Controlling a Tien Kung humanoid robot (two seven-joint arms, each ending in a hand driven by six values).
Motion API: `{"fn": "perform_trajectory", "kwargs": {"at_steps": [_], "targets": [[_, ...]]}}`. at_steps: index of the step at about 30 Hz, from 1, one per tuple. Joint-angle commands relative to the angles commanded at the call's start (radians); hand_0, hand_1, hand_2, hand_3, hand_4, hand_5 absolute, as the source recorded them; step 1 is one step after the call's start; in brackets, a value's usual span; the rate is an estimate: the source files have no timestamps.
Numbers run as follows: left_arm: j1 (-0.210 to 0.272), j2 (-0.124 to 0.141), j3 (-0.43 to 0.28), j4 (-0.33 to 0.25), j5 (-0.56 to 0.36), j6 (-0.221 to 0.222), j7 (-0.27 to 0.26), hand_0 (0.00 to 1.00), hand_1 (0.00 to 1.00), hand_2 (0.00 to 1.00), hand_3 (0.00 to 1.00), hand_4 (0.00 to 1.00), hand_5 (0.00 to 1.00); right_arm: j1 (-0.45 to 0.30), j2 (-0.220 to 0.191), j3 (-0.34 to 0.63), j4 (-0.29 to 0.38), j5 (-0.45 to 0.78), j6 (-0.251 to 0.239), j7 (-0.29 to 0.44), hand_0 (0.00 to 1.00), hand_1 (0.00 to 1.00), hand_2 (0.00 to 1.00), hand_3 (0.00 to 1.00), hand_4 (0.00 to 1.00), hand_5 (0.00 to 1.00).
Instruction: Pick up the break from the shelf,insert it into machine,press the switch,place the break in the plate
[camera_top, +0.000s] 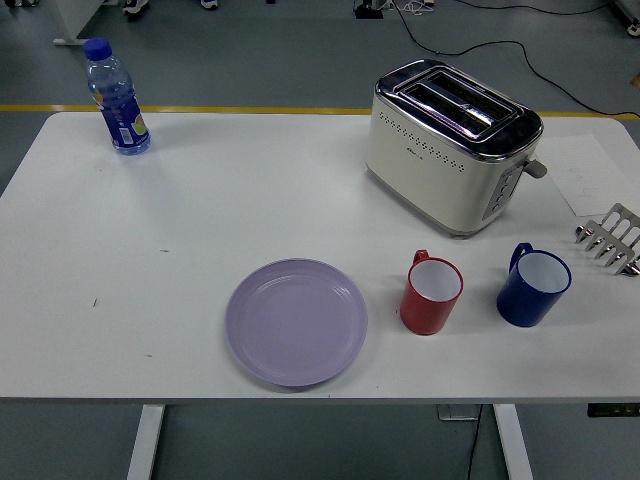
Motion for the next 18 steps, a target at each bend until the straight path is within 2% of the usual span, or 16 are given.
{"fn": "perform_trajectory", "kwargs": {"at_steps": [9,15,18], "targets": [[-0.004,0.002,0.006,0.0,-0.006,0.0,0.0,0.686,0.689,0.677,0.564,0.284,0.84,0.117,0.019,-0.057,0.018,0.105,0.013,-0.023,0.279,0.295,0.39,0.505,0.404,0.002],[-0.008,0.004,0.005,0.0,-0.003,0.0,0.002,0.686,0.69,0.677,0.563,0.284,0.839,0.212,0.071,-0.095,0.017,0.133,0.015,-0.04,0.271,0.284,0.384,0.5,0.398,0.002],[-0.009,0.004,0.006,0.0,-0.002,0.0,0.002,0.685,0.69,0.677,0.563,0.283,0.838,0.234,0.088,-0.108,0.01,0.137,0.016,-0.045,0.267,0.282,0.383,0.5,0.397,0.002]]}}
